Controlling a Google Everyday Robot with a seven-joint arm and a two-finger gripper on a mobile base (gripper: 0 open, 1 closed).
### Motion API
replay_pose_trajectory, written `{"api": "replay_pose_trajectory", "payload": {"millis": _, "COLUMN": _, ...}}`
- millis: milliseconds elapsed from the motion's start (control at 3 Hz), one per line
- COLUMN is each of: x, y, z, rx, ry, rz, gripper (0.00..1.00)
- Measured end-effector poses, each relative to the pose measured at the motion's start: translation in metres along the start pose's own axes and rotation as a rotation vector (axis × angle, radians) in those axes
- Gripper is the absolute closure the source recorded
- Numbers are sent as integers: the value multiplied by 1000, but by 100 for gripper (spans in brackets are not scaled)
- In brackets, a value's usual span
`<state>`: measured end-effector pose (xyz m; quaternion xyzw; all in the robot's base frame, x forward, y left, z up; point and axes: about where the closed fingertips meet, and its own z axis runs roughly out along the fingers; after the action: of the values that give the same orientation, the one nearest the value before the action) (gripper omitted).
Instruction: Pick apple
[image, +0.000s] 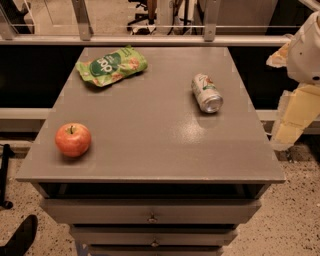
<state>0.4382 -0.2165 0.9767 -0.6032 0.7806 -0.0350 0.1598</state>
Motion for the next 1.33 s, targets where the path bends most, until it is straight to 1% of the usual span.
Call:
{"api": "replay_pose_trajectory", "payload": {"millis": 333, "x": 0, "y": 0, "z": 0, "rx": 0, "ry": 0, "rz": 0, "gripper": 0}}
{"api": "replay_pose_trajectory", "payload": {"millis": 667, "x": -11, "y": 1, "z": 6, "rx": -16, "ry": -54, "rz": 10, "gripper": 0}}
{"api": "replay_pose_trajectory", "payload": {"millis": 1000, "x": -49, "y": 3, "z": 26, "rx": -65, "ry": -195, "rz": 23, "gripper": 0}}
{"api": "replay_pose_trajectory", "payload": {"millis": 1333, "x": -120, "y": 7, "z": 45, "rx": -123, "ry": -403, "rz": 12, "gripper": 0}}
